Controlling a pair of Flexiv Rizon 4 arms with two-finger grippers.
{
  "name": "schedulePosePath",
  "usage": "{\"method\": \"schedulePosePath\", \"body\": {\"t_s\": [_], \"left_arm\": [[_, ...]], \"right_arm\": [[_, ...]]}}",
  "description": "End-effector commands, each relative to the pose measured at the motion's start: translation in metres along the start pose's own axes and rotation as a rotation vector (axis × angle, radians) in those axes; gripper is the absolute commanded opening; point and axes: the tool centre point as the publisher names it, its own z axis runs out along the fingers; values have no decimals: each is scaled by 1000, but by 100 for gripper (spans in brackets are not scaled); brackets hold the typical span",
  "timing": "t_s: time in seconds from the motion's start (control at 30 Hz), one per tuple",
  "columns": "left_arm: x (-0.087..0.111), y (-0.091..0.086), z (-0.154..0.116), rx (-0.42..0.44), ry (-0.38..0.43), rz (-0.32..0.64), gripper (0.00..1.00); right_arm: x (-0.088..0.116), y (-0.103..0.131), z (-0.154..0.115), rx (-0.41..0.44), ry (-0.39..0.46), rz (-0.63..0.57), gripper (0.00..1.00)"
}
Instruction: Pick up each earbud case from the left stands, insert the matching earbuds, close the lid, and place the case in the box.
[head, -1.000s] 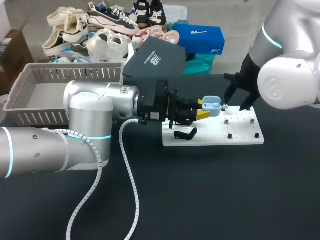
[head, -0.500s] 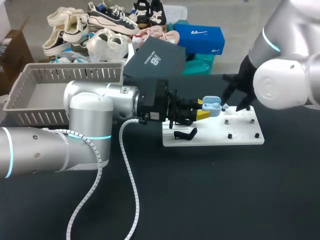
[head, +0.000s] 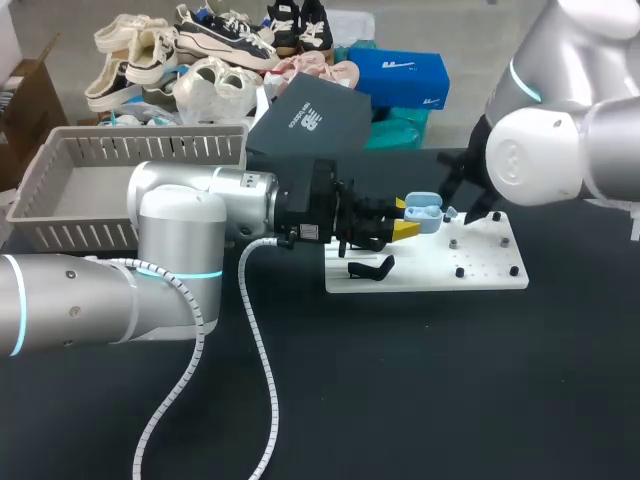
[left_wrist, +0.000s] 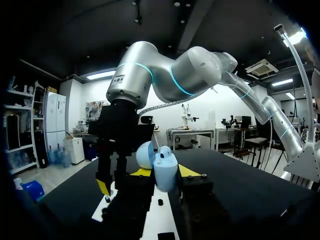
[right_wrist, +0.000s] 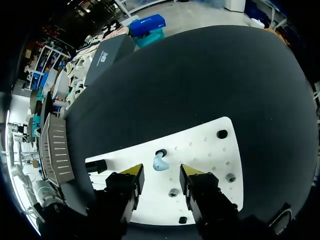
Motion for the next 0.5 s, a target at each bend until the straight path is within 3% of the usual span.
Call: {"method": "schedulePosePath", "body": {"t_s": [0.03, 0.5], "left_arm": [[0, 0, 1, -3, 0, 1, 0], [0, 0, 1, -3, 0, 1, 0]], "right_arm": [[-4, -2, 1, 0, 10, 5, 43], [-3, -3, 5, -11, 26, 15, 40]]}}
